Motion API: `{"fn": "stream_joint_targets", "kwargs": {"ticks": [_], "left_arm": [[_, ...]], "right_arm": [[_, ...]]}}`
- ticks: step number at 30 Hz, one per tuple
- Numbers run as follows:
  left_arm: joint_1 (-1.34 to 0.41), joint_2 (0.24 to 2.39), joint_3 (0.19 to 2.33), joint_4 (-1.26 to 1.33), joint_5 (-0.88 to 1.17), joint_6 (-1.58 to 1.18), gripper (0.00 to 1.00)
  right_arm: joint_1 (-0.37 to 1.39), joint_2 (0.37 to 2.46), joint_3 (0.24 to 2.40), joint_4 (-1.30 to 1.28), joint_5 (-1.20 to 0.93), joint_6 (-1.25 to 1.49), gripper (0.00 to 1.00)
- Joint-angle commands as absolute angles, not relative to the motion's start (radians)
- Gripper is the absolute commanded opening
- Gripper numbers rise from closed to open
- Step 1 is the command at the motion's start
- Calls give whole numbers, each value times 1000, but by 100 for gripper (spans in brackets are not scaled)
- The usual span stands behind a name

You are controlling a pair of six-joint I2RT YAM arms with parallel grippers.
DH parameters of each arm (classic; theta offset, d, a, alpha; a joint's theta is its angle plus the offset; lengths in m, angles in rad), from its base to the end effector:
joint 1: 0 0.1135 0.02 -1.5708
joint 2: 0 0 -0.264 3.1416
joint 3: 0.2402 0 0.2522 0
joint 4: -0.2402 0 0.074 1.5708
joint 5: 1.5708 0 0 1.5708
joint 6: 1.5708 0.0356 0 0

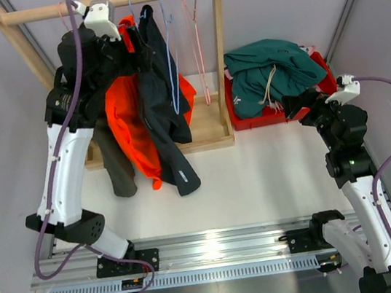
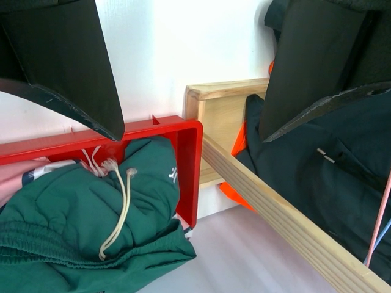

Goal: Remove the shorts from the hanger

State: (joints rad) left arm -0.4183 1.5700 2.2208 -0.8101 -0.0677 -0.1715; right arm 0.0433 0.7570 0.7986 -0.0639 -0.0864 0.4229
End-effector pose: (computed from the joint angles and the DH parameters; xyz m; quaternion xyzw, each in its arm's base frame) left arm 0.2627 -0.1142 0.5563 0.0719 0.7576 -0.1638 0.6277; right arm 0.1795 0.0109 0.3625 0.1051 0.7071 0.1914 0.6725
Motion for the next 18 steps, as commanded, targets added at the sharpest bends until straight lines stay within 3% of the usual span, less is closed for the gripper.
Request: {"fn": "stream_joint_targets", "kwargs": {"ticks": [1, 8, 9, 10, 11, 12, 13, 18], "left_arm": [[-414, 1601, 2224, -741, -159, -124, 81], [-414, 1713, 2266, -704, -208, -117, 69], [-414, 1726, 2275, -709, -218, -117, 63], [-414, 1744, 2287, -710, -224, -117, 56], [-414, 1750, 2289, -709, -225, -117, 41], [-414, 1752, 2293, -704, -225, -117, 6], [-414, 1752, 2292, -698, -227, -123, 0], [-416, 1683, 2283, -669, -198, -121, 0]], "right_arm": [[48, 739, 793, -57, -71, 402, 100], [48, 749, 793, -54, -66, 397, 99], [48, 747, 790, -52, -64, 399, 100], [49, 747, 790, -54, -64, 397, 100], [48, 747, 790, -55, -63, 396, 99], [49, 747, 790, -55, -61, 396, 99], [48, 747, 788, -54, -61, 396, 99], [49, 750, 784, -49, -69, 399, 99]]}}
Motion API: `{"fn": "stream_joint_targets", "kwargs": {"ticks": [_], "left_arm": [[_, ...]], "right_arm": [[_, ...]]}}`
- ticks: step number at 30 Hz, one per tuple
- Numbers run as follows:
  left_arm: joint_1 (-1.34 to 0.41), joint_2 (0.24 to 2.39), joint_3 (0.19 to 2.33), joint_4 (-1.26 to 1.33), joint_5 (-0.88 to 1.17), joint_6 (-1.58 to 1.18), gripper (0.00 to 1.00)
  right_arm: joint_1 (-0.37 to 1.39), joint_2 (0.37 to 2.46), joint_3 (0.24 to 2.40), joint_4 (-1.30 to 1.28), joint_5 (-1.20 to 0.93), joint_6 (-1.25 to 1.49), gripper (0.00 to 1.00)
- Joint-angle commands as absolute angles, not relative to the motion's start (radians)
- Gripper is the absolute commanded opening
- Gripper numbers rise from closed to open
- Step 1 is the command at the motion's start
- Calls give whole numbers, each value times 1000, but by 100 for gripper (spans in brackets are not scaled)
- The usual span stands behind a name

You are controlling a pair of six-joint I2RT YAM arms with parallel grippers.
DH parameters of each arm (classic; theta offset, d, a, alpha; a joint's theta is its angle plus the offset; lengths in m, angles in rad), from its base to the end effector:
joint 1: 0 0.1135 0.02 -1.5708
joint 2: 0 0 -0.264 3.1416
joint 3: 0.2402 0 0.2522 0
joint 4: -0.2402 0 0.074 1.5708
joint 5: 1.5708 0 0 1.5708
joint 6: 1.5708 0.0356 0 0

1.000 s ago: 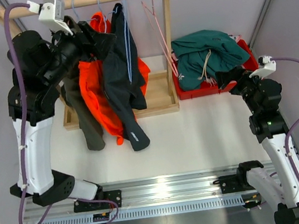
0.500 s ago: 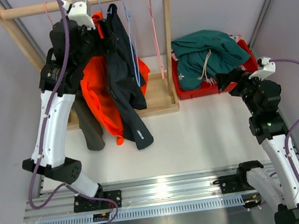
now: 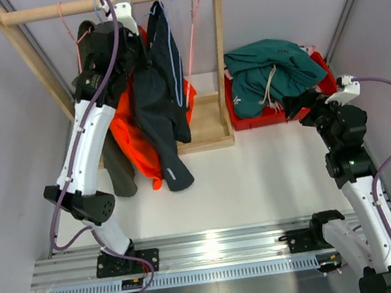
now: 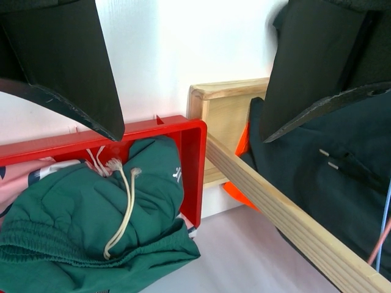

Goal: Remove the shorts from the hanger

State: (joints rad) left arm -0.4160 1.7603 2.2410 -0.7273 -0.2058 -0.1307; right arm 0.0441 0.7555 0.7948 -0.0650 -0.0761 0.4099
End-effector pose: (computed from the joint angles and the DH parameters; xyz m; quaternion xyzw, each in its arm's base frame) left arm 0.3366 -0.1407 0.5127 0.0490 0.7855 -0.0871 0.6107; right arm 0.1794 0.0106 0.3613 0.1041 0.7085 0.1835 0.6734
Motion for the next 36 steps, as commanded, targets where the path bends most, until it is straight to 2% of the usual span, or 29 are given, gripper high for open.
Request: {"fn": "stream_joint_targets", "kwargs": {"ticks": [1, 7, 14, 20, 24, 29, 36], "left_arm": [[-416, 1668, 2292, -678, -195, -118, 0], [-417, 1690, 2528, -755, -143, -94, 0], [-419, 1592, 2504, -771, -121, -100, 0], [-419, 1384, 2199, -805, -74, -95, 0], [-420, 1264, 2070, -897, -23, -109, 0], [-425, 1005, 1723, -939, 86, -143, 0], [-451, 845, 1487, -1092, 215, -182, 0]], "right_arm": [[48, 752, 782, -46, -71, 399, 99], [55, 759, 779, -28, -81, 416, 99], [69, 770, 792, -28, -75, 410, 99], [69, 761, 821, -54, -80, 394, 99], [71, 749, 831, -67, -87, 400, 99], [72, 723, 836, -69, -141, 400, 99], [94, 693, 864, 23, -492, 379, 99]]}}
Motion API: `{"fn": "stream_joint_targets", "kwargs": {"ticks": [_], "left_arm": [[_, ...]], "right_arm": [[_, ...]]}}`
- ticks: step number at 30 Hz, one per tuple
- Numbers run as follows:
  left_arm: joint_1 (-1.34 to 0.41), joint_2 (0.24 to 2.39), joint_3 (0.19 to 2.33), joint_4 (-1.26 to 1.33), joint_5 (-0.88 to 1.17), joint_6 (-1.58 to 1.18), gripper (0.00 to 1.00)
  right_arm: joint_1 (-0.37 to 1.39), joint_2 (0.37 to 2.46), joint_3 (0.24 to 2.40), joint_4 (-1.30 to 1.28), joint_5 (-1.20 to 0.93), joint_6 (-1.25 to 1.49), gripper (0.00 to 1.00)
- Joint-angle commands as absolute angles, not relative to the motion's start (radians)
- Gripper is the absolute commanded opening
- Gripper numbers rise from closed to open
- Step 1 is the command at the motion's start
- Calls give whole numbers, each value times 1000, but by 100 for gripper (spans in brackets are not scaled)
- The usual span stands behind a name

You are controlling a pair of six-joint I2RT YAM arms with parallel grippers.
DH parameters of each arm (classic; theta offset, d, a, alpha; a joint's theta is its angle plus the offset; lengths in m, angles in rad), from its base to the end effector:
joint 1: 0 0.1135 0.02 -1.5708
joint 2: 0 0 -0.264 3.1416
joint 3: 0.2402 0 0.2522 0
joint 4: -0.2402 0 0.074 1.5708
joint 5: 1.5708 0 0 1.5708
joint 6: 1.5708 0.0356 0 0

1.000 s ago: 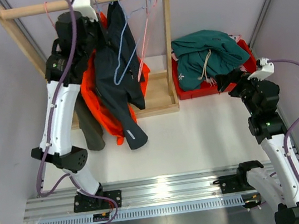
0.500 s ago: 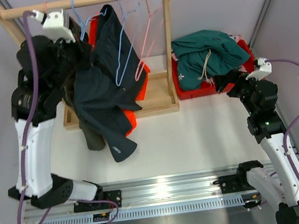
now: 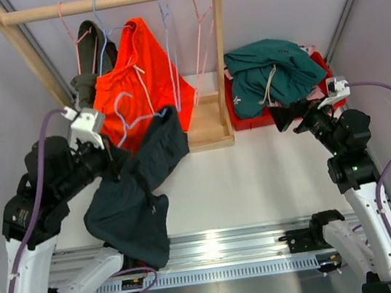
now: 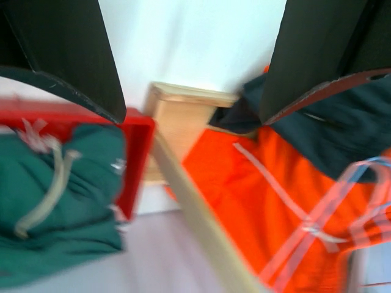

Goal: Remove the shorts from the hanger

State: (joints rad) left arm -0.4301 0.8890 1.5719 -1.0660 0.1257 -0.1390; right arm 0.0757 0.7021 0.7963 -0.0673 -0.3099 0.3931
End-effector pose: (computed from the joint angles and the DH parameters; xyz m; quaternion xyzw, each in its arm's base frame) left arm 0.0956 -0.0488 0.4787 0.1547 0.8133 -0.2067 0.5214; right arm 0.1632 0.0233 0.3697 -0.0003 0.6980 0.2691 0.6636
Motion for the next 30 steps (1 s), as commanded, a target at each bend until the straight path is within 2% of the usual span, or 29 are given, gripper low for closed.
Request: {"fn": "stream_joint_targets", "kwargs": {"ticks": [1, 3, 7, 9, 14, 17, 23, 30], "left_arm": [[-453, 824, 1462, -1091, 242, -189, 0], [-460, 763, 1355, -1086, 285, -192, 0], [-517, 695, 1209, -1035, 501, -179, 0], [-531, 690, 1216, -1037, 512, -186, 0], [-577, 722, 1423, -1011, 529, -213, 0], [-577, 761, 1514, -997, 529, -221, 0], [-575, 808, 1525, -956, 529, -242, 0], [-575, 815, 1529, -942, 538, -253, 0]], "right_arm": [[98, 704, 874, 26, -552, 391, 99], [118, 715, 899, 38, -622, 408, 99], [170, 723, 922, 40, -793, 445, 100], [192, 709, 917, 17, -821, 437, 99], [230, 686, 913, -35, -874, 440, 99], [256, 690, 934, -66, -870, 425, 99], [325, 710, 930, -32, -856, 431, 99], [489, 790, 894, 61, -637, 377, 99]]}}
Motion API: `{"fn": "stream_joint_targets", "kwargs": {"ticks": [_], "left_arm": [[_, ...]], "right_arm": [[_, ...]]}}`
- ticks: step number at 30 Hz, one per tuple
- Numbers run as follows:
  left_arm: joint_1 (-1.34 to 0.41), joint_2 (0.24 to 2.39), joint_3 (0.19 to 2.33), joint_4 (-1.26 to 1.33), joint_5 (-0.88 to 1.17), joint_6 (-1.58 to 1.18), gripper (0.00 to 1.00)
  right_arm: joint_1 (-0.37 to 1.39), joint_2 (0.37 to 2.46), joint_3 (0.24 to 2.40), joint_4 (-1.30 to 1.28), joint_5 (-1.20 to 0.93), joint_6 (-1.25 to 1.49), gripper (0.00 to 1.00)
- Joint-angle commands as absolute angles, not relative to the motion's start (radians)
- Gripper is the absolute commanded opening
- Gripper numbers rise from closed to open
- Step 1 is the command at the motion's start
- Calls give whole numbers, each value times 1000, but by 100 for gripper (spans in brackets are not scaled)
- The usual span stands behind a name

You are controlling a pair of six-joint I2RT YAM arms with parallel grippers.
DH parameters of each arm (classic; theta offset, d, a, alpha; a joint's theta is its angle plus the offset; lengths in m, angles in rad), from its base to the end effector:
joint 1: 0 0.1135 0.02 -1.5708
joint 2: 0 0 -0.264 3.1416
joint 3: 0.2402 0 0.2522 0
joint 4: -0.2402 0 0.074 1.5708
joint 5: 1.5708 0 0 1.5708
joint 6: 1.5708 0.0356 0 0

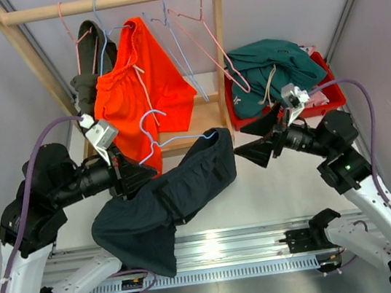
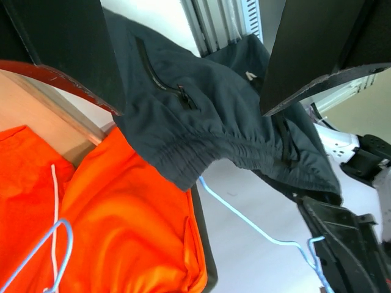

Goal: Remove the shorts from the hanger

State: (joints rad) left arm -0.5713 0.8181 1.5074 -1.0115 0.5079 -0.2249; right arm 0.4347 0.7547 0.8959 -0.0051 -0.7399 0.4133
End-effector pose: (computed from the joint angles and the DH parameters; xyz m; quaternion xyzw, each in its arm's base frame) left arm 0.0664 -0.0633 0.4750 0.2800 0.7483 -0.4072 0.4425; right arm 0.1360 0.0896 0.4018 -0.2790 0.6100 0.5057 0.5426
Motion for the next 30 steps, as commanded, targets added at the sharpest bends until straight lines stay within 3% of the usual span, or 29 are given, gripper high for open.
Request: {"fn": "stream_joint_targets", "kwargs": {"ticks": [1, 14, 15, 16, 18, 19, 20, 21, 24, 30], "left_arm": [[-577, 816, 1542, -942, 534, -253, 0], [-575, 807, 1605, -966, 548, -259, 0], [-575, 807, 1605, -966, 546, -258, 0], [-575, 805, 1598, -966, 543, -258, 0], [-577, 801, 1582, -962, 540, -258, 0], [-575, 799, 1577, -957, 540, -258, 0], [-577, 799, 1574, -957, 535, -258, 0], [-577, 801, 1563, -960, 531, -256, 0], [-575, 805, 1559, -986, 514, -249, 0], [-591, 785, 1496, -1022, 480, -250, 0]], "right_arm": [[498, 825, 894, 78, -626, 368, 100], [641, 942, 845, 89, -411, 268, 97], [641, 943, 847, 90, -419, 268, 93], [643, 945, 844, 103, -423, 271, 78], [647, 942, 838, 120, -434, 285, 66], [649, 939, 833, 138, -433, 287, 29], [655, 936, 825, 147, -430, 291, 6], [658, 925, 824, 152, -422, 296, 0], [660, 884, 815, 175, -381, 302, 0], [623, 773, 814, 141, -39, 282, 0]]}}
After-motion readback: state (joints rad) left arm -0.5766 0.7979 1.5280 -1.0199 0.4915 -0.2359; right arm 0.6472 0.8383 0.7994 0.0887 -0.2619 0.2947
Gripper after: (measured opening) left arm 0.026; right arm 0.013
